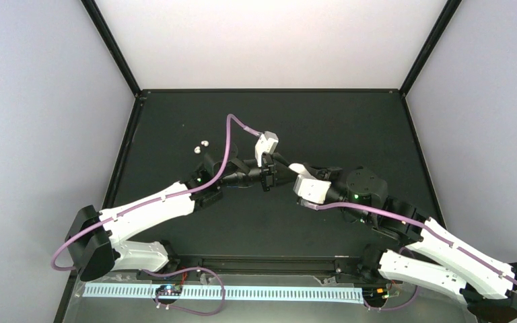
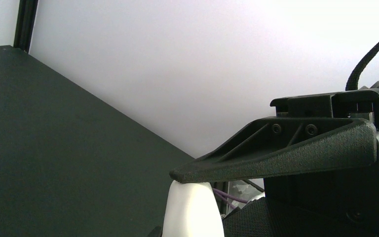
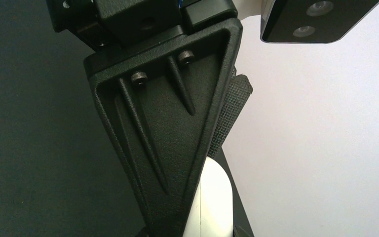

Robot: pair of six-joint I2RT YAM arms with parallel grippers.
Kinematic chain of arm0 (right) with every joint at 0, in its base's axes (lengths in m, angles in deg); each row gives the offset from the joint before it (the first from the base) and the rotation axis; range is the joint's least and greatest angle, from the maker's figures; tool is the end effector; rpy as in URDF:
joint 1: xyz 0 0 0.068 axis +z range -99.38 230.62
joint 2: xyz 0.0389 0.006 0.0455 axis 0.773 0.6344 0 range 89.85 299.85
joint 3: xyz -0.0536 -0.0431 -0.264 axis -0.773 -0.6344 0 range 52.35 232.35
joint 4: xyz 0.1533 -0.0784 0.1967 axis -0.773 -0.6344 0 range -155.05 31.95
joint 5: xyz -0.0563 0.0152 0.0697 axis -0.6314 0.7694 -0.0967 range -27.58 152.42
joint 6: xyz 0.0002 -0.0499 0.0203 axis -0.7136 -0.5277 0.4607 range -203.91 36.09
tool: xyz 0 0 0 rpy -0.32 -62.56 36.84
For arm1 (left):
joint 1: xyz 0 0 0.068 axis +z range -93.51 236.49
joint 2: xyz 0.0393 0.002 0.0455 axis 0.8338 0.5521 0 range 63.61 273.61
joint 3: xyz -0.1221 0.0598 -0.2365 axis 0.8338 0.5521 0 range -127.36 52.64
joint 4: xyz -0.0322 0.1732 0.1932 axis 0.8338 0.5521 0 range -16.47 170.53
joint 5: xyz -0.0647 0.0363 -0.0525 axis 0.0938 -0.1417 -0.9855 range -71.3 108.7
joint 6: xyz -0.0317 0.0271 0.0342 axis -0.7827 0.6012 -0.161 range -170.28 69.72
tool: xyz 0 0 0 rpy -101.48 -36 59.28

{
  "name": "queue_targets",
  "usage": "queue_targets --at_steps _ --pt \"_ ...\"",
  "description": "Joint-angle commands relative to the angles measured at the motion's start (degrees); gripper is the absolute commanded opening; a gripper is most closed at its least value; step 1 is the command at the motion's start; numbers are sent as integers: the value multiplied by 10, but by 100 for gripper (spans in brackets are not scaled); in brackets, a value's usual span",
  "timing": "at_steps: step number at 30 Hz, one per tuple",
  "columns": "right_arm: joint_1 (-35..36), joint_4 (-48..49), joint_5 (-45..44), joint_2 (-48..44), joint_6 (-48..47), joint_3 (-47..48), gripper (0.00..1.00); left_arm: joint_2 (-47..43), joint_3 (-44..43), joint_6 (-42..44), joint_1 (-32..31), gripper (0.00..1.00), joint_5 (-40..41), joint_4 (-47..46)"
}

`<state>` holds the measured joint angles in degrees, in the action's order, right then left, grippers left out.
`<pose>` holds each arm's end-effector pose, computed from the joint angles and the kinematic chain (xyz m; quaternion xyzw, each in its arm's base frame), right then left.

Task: Insert the wireless bluetooth earbuds into the charging case
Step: Pick up the charging case at the center of the board.

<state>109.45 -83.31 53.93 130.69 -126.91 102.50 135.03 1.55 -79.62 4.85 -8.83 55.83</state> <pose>0.0859 0.1319 0.3550 -0.5899 0.5366 0.0241 0.6029 0.1681 -0.2391 0.3300 0.2971 0.6573 -0.5665 0.3985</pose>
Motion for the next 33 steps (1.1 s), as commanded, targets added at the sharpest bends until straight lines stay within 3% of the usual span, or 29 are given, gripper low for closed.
queue_targets --at_steps 1,7,12,18,24,28,33 --pt "8 22 18 0 1 17 26 0 1 -5 -2 16 -10 -29" --pt "8 -2 33 -2 0 22 37 -9 2 -6 -1 6 -2 -34" --pt "8 -7 35 0 7 24 64 -25 6 -5 -2 2 17 -35" --pt "8 -2 39 0 20 24 75 -53 17 9 0 2 56 -29" --pt "7 65 13 11 183 57 83 -140 66 20 42 2 120 -9" --pt "-5 73 17 53 325 105 87 -233 118 38 85 2 103 -7" --pt "-64 76 196 89 485 160 87 -356 149 129 103 2 2 31"
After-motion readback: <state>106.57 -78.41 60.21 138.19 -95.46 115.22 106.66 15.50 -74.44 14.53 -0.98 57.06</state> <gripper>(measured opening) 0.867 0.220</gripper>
